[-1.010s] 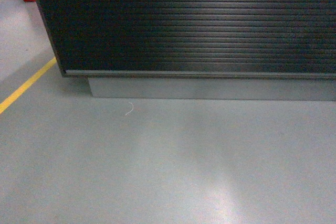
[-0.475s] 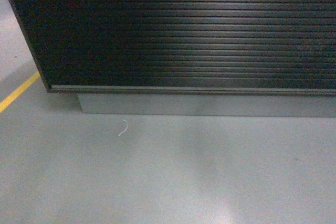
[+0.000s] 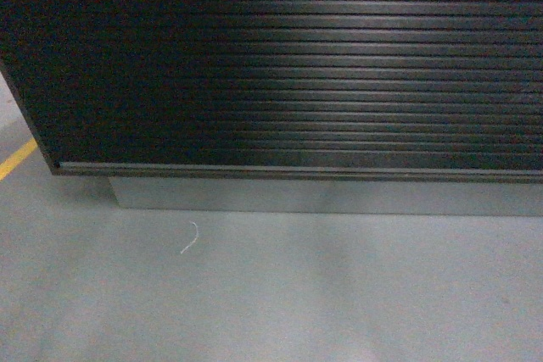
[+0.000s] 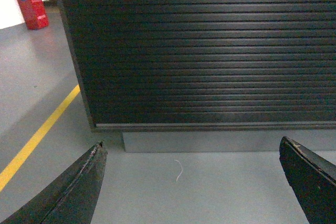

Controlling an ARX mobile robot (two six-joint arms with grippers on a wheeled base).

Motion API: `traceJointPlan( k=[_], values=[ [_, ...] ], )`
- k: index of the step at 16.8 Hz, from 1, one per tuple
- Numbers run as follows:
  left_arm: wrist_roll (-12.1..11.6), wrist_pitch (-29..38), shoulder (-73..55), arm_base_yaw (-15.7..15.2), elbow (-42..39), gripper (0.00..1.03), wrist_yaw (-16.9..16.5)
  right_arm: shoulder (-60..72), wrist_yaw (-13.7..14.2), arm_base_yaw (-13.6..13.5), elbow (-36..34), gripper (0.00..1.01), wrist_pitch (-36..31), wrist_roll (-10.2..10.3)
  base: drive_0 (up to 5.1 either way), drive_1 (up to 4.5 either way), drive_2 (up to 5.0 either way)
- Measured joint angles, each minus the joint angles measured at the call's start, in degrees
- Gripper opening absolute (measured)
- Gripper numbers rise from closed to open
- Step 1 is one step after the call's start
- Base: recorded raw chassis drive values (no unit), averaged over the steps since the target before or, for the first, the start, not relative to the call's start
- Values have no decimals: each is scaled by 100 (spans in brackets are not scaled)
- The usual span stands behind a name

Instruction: Place dark red mango on scale at checkout

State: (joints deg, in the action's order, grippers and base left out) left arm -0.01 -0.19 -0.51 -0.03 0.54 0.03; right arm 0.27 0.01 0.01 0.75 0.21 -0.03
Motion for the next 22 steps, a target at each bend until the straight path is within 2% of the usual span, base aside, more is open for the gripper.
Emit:
traceJointPlan(
  k=[22],
  values=[
    [0,9,0,0,0,98,2,0,0,0,0,98,-4,0,-3,282,-288]
  ],
)
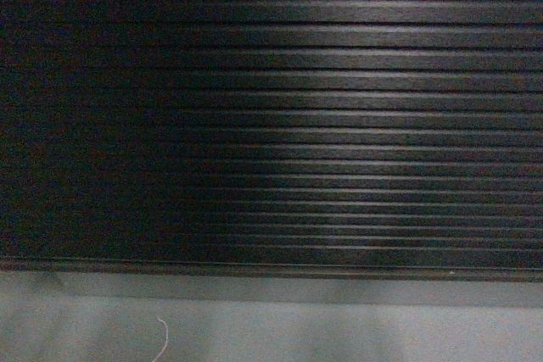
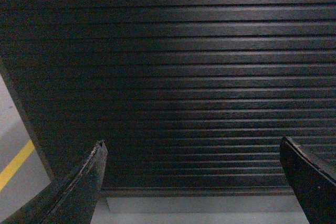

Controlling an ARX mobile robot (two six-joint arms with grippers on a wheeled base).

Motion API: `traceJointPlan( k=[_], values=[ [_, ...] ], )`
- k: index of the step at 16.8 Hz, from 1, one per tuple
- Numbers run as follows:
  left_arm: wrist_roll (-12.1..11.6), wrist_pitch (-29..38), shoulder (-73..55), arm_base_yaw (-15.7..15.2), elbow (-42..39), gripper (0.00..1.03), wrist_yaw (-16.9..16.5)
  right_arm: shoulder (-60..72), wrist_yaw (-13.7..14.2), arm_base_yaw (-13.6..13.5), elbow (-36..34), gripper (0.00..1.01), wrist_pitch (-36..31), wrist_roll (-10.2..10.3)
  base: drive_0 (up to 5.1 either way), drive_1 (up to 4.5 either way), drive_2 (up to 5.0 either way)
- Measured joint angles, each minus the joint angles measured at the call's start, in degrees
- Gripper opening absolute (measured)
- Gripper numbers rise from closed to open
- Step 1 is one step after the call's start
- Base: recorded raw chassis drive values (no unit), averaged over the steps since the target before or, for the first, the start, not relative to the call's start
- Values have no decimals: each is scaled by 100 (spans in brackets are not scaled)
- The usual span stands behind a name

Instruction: Place dark red mango on scale at checkout

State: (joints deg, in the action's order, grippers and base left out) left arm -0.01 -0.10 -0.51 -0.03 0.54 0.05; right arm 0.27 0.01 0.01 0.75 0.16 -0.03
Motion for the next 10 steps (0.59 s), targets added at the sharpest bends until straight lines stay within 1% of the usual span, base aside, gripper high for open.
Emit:
traceJointPlan(
  k=[10],
  values=[
    [0,-9,0,0,0,98,-2,0,0,0,0,98,7,0,-1,285,-287]
  ],
)
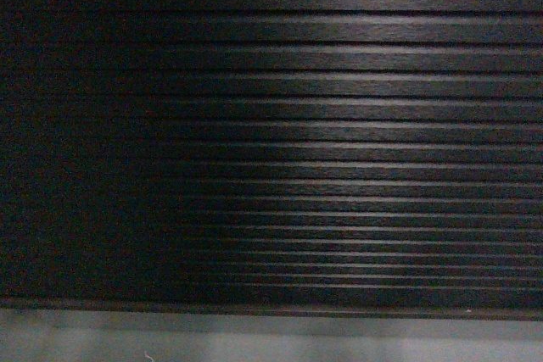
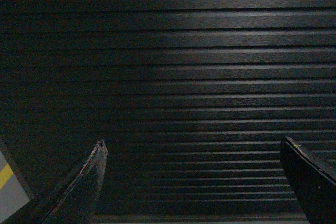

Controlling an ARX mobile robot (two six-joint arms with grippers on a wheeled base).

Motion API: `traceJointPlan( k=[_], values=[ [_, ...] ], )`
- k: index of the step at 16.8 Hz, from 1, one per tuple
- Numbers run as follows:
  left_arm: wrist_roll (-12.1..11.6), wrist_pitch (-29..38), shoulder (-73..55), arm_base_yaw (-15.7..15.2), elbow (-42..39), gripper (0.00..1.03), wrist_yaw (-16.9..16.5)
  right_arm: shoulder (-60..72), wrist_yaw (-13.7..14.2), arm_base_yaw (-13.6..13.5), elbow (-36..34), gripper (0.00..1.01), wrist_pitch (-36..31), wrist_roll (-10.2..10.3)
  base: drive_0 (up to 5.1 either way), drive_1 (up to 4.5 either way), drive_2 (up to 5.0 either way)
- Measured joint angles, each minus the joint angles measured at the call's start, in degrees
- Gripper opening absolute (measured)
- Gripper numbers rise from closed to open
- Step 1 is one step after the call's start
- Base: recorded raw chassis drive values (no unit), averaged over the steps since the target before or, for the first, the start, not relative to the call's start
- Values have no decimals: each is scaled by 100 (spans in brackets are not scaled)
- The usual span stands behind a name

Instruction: Place dark red mango on scale at checkout

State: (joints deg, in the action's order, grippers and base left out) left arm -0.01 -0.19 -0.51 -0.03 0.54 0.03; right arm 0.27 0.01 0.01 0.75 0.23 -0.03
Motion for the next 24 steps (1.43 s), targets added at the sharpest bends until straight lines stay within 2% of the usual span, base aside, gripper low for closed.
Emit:
traceJointPlan(
  k=[14,24],
  values=[
    [0,-15,0,0,0,98,7,0,2,0,0,98,11,-2,-1,285,-287],
    [0,0,0,0,0,98,2,0,4,0,0,98,-4,7,0,0,0]
  ],
)
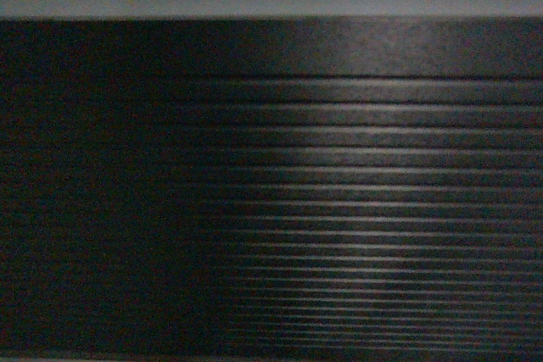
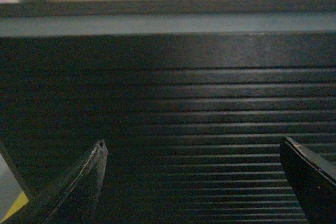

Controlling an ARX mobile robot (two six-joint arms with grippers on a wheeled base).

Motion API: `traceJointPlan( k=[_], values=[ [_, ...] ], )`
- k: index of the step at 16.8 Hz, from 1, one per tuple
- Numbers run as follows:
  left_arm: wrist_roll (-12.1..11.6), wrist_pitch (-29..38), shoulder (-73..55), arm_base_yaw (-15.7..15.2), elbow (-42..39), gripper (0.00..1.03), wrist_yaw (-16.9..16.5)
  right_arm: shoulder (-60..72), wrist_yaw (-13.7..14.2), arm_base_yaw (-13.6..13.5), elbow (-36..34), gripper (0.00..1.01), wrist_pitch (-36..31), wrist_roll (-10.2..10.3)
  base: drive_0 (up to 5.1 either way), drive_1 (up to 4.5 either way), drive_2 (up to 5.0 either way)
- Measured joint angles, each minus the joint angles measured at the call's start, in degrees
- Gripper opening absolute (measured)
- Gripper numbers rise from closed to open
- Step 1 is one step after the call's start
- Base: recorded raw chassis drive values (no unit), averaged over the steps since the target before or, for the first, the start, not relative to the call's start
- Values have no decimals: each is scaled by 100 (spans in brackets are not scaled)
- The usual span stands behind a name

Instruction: Place dark red mango on scale at checkout

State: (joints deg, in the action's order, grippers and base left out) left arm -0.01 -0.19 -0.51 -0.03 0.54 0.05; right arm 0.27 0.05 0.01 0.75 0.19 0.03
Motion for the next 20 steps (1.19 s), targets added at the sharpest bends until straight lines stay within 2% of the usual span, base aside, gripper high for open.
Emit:
traceJointPlan(
  k=[20],
  values=[
    [0,0,0,0,0,98,0,0,-4,0,0,98,2,-7,0,0,0]
  ],
)
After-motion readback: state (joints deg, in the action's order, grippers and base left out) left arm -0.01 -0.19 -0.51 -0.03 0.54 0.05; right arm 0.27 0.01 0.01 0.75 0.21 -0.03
